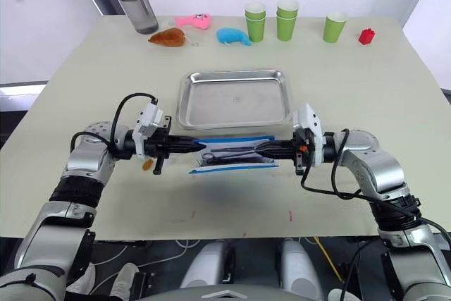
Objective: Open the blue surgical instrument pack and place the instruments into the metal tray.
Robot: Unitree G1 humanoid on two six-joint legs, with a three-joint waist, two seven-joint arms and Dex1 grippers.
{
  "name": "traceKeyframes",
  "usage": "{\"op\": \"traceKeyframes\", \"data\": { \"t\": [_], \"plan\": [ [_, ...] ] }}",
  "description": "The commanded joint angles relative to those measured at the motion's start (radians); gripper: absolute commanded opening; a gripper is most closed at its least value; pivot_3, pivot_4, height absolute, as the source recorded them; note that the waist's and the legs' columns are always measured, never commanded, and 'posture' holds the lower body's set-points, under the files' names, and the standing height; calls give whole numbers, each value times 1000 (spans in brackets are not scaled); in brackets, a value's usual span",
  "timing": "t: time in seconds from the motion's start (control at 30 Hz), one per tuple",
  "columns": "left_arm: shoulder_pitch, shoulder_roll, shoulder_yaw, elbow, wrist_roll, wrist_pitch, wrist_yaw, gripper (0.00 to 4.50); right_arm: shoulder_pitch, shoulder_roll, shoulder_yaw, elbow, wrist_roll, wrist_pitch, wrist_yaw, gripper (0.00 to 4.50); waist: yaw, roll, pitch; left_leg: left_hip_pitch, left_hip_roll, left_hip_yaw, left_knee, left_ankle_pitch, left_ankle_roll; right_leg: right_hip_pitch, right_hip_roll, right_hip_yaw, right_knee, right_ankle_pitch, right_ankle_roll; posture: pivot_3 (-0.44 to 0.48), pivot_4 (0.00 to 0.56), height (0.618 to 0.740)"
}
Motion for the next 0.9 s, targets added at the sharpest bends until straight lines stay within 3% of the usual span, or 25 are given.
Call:
{"op": "traceKeyframes", "data": {
  "t": [0.03,0.37,0.9],
  "plan": [
    [-15,-5,-30,8,-1,-27,-55,0,17,-57,45,-34,-52,-7,34,23,1,0,0,0,0,0,0,0,0,0,0,0,0,0,0,0,150,734],
    [-20,-21,-22,21,17,-40,-55,0,58,-117,174,-48,-194,-55,48,23,1,0,0,0,0,-1,2,0,0,1,0,-1,0,0,0,0,150,734],
    [-38,-24,-23,48,88,29,24,0,89,-163,249,-40,-313,-126,69,23,1,-1,-1,0,0,-2,2,0,0,2,0,-2,0,0,0,0,150,734]
  ]
}}
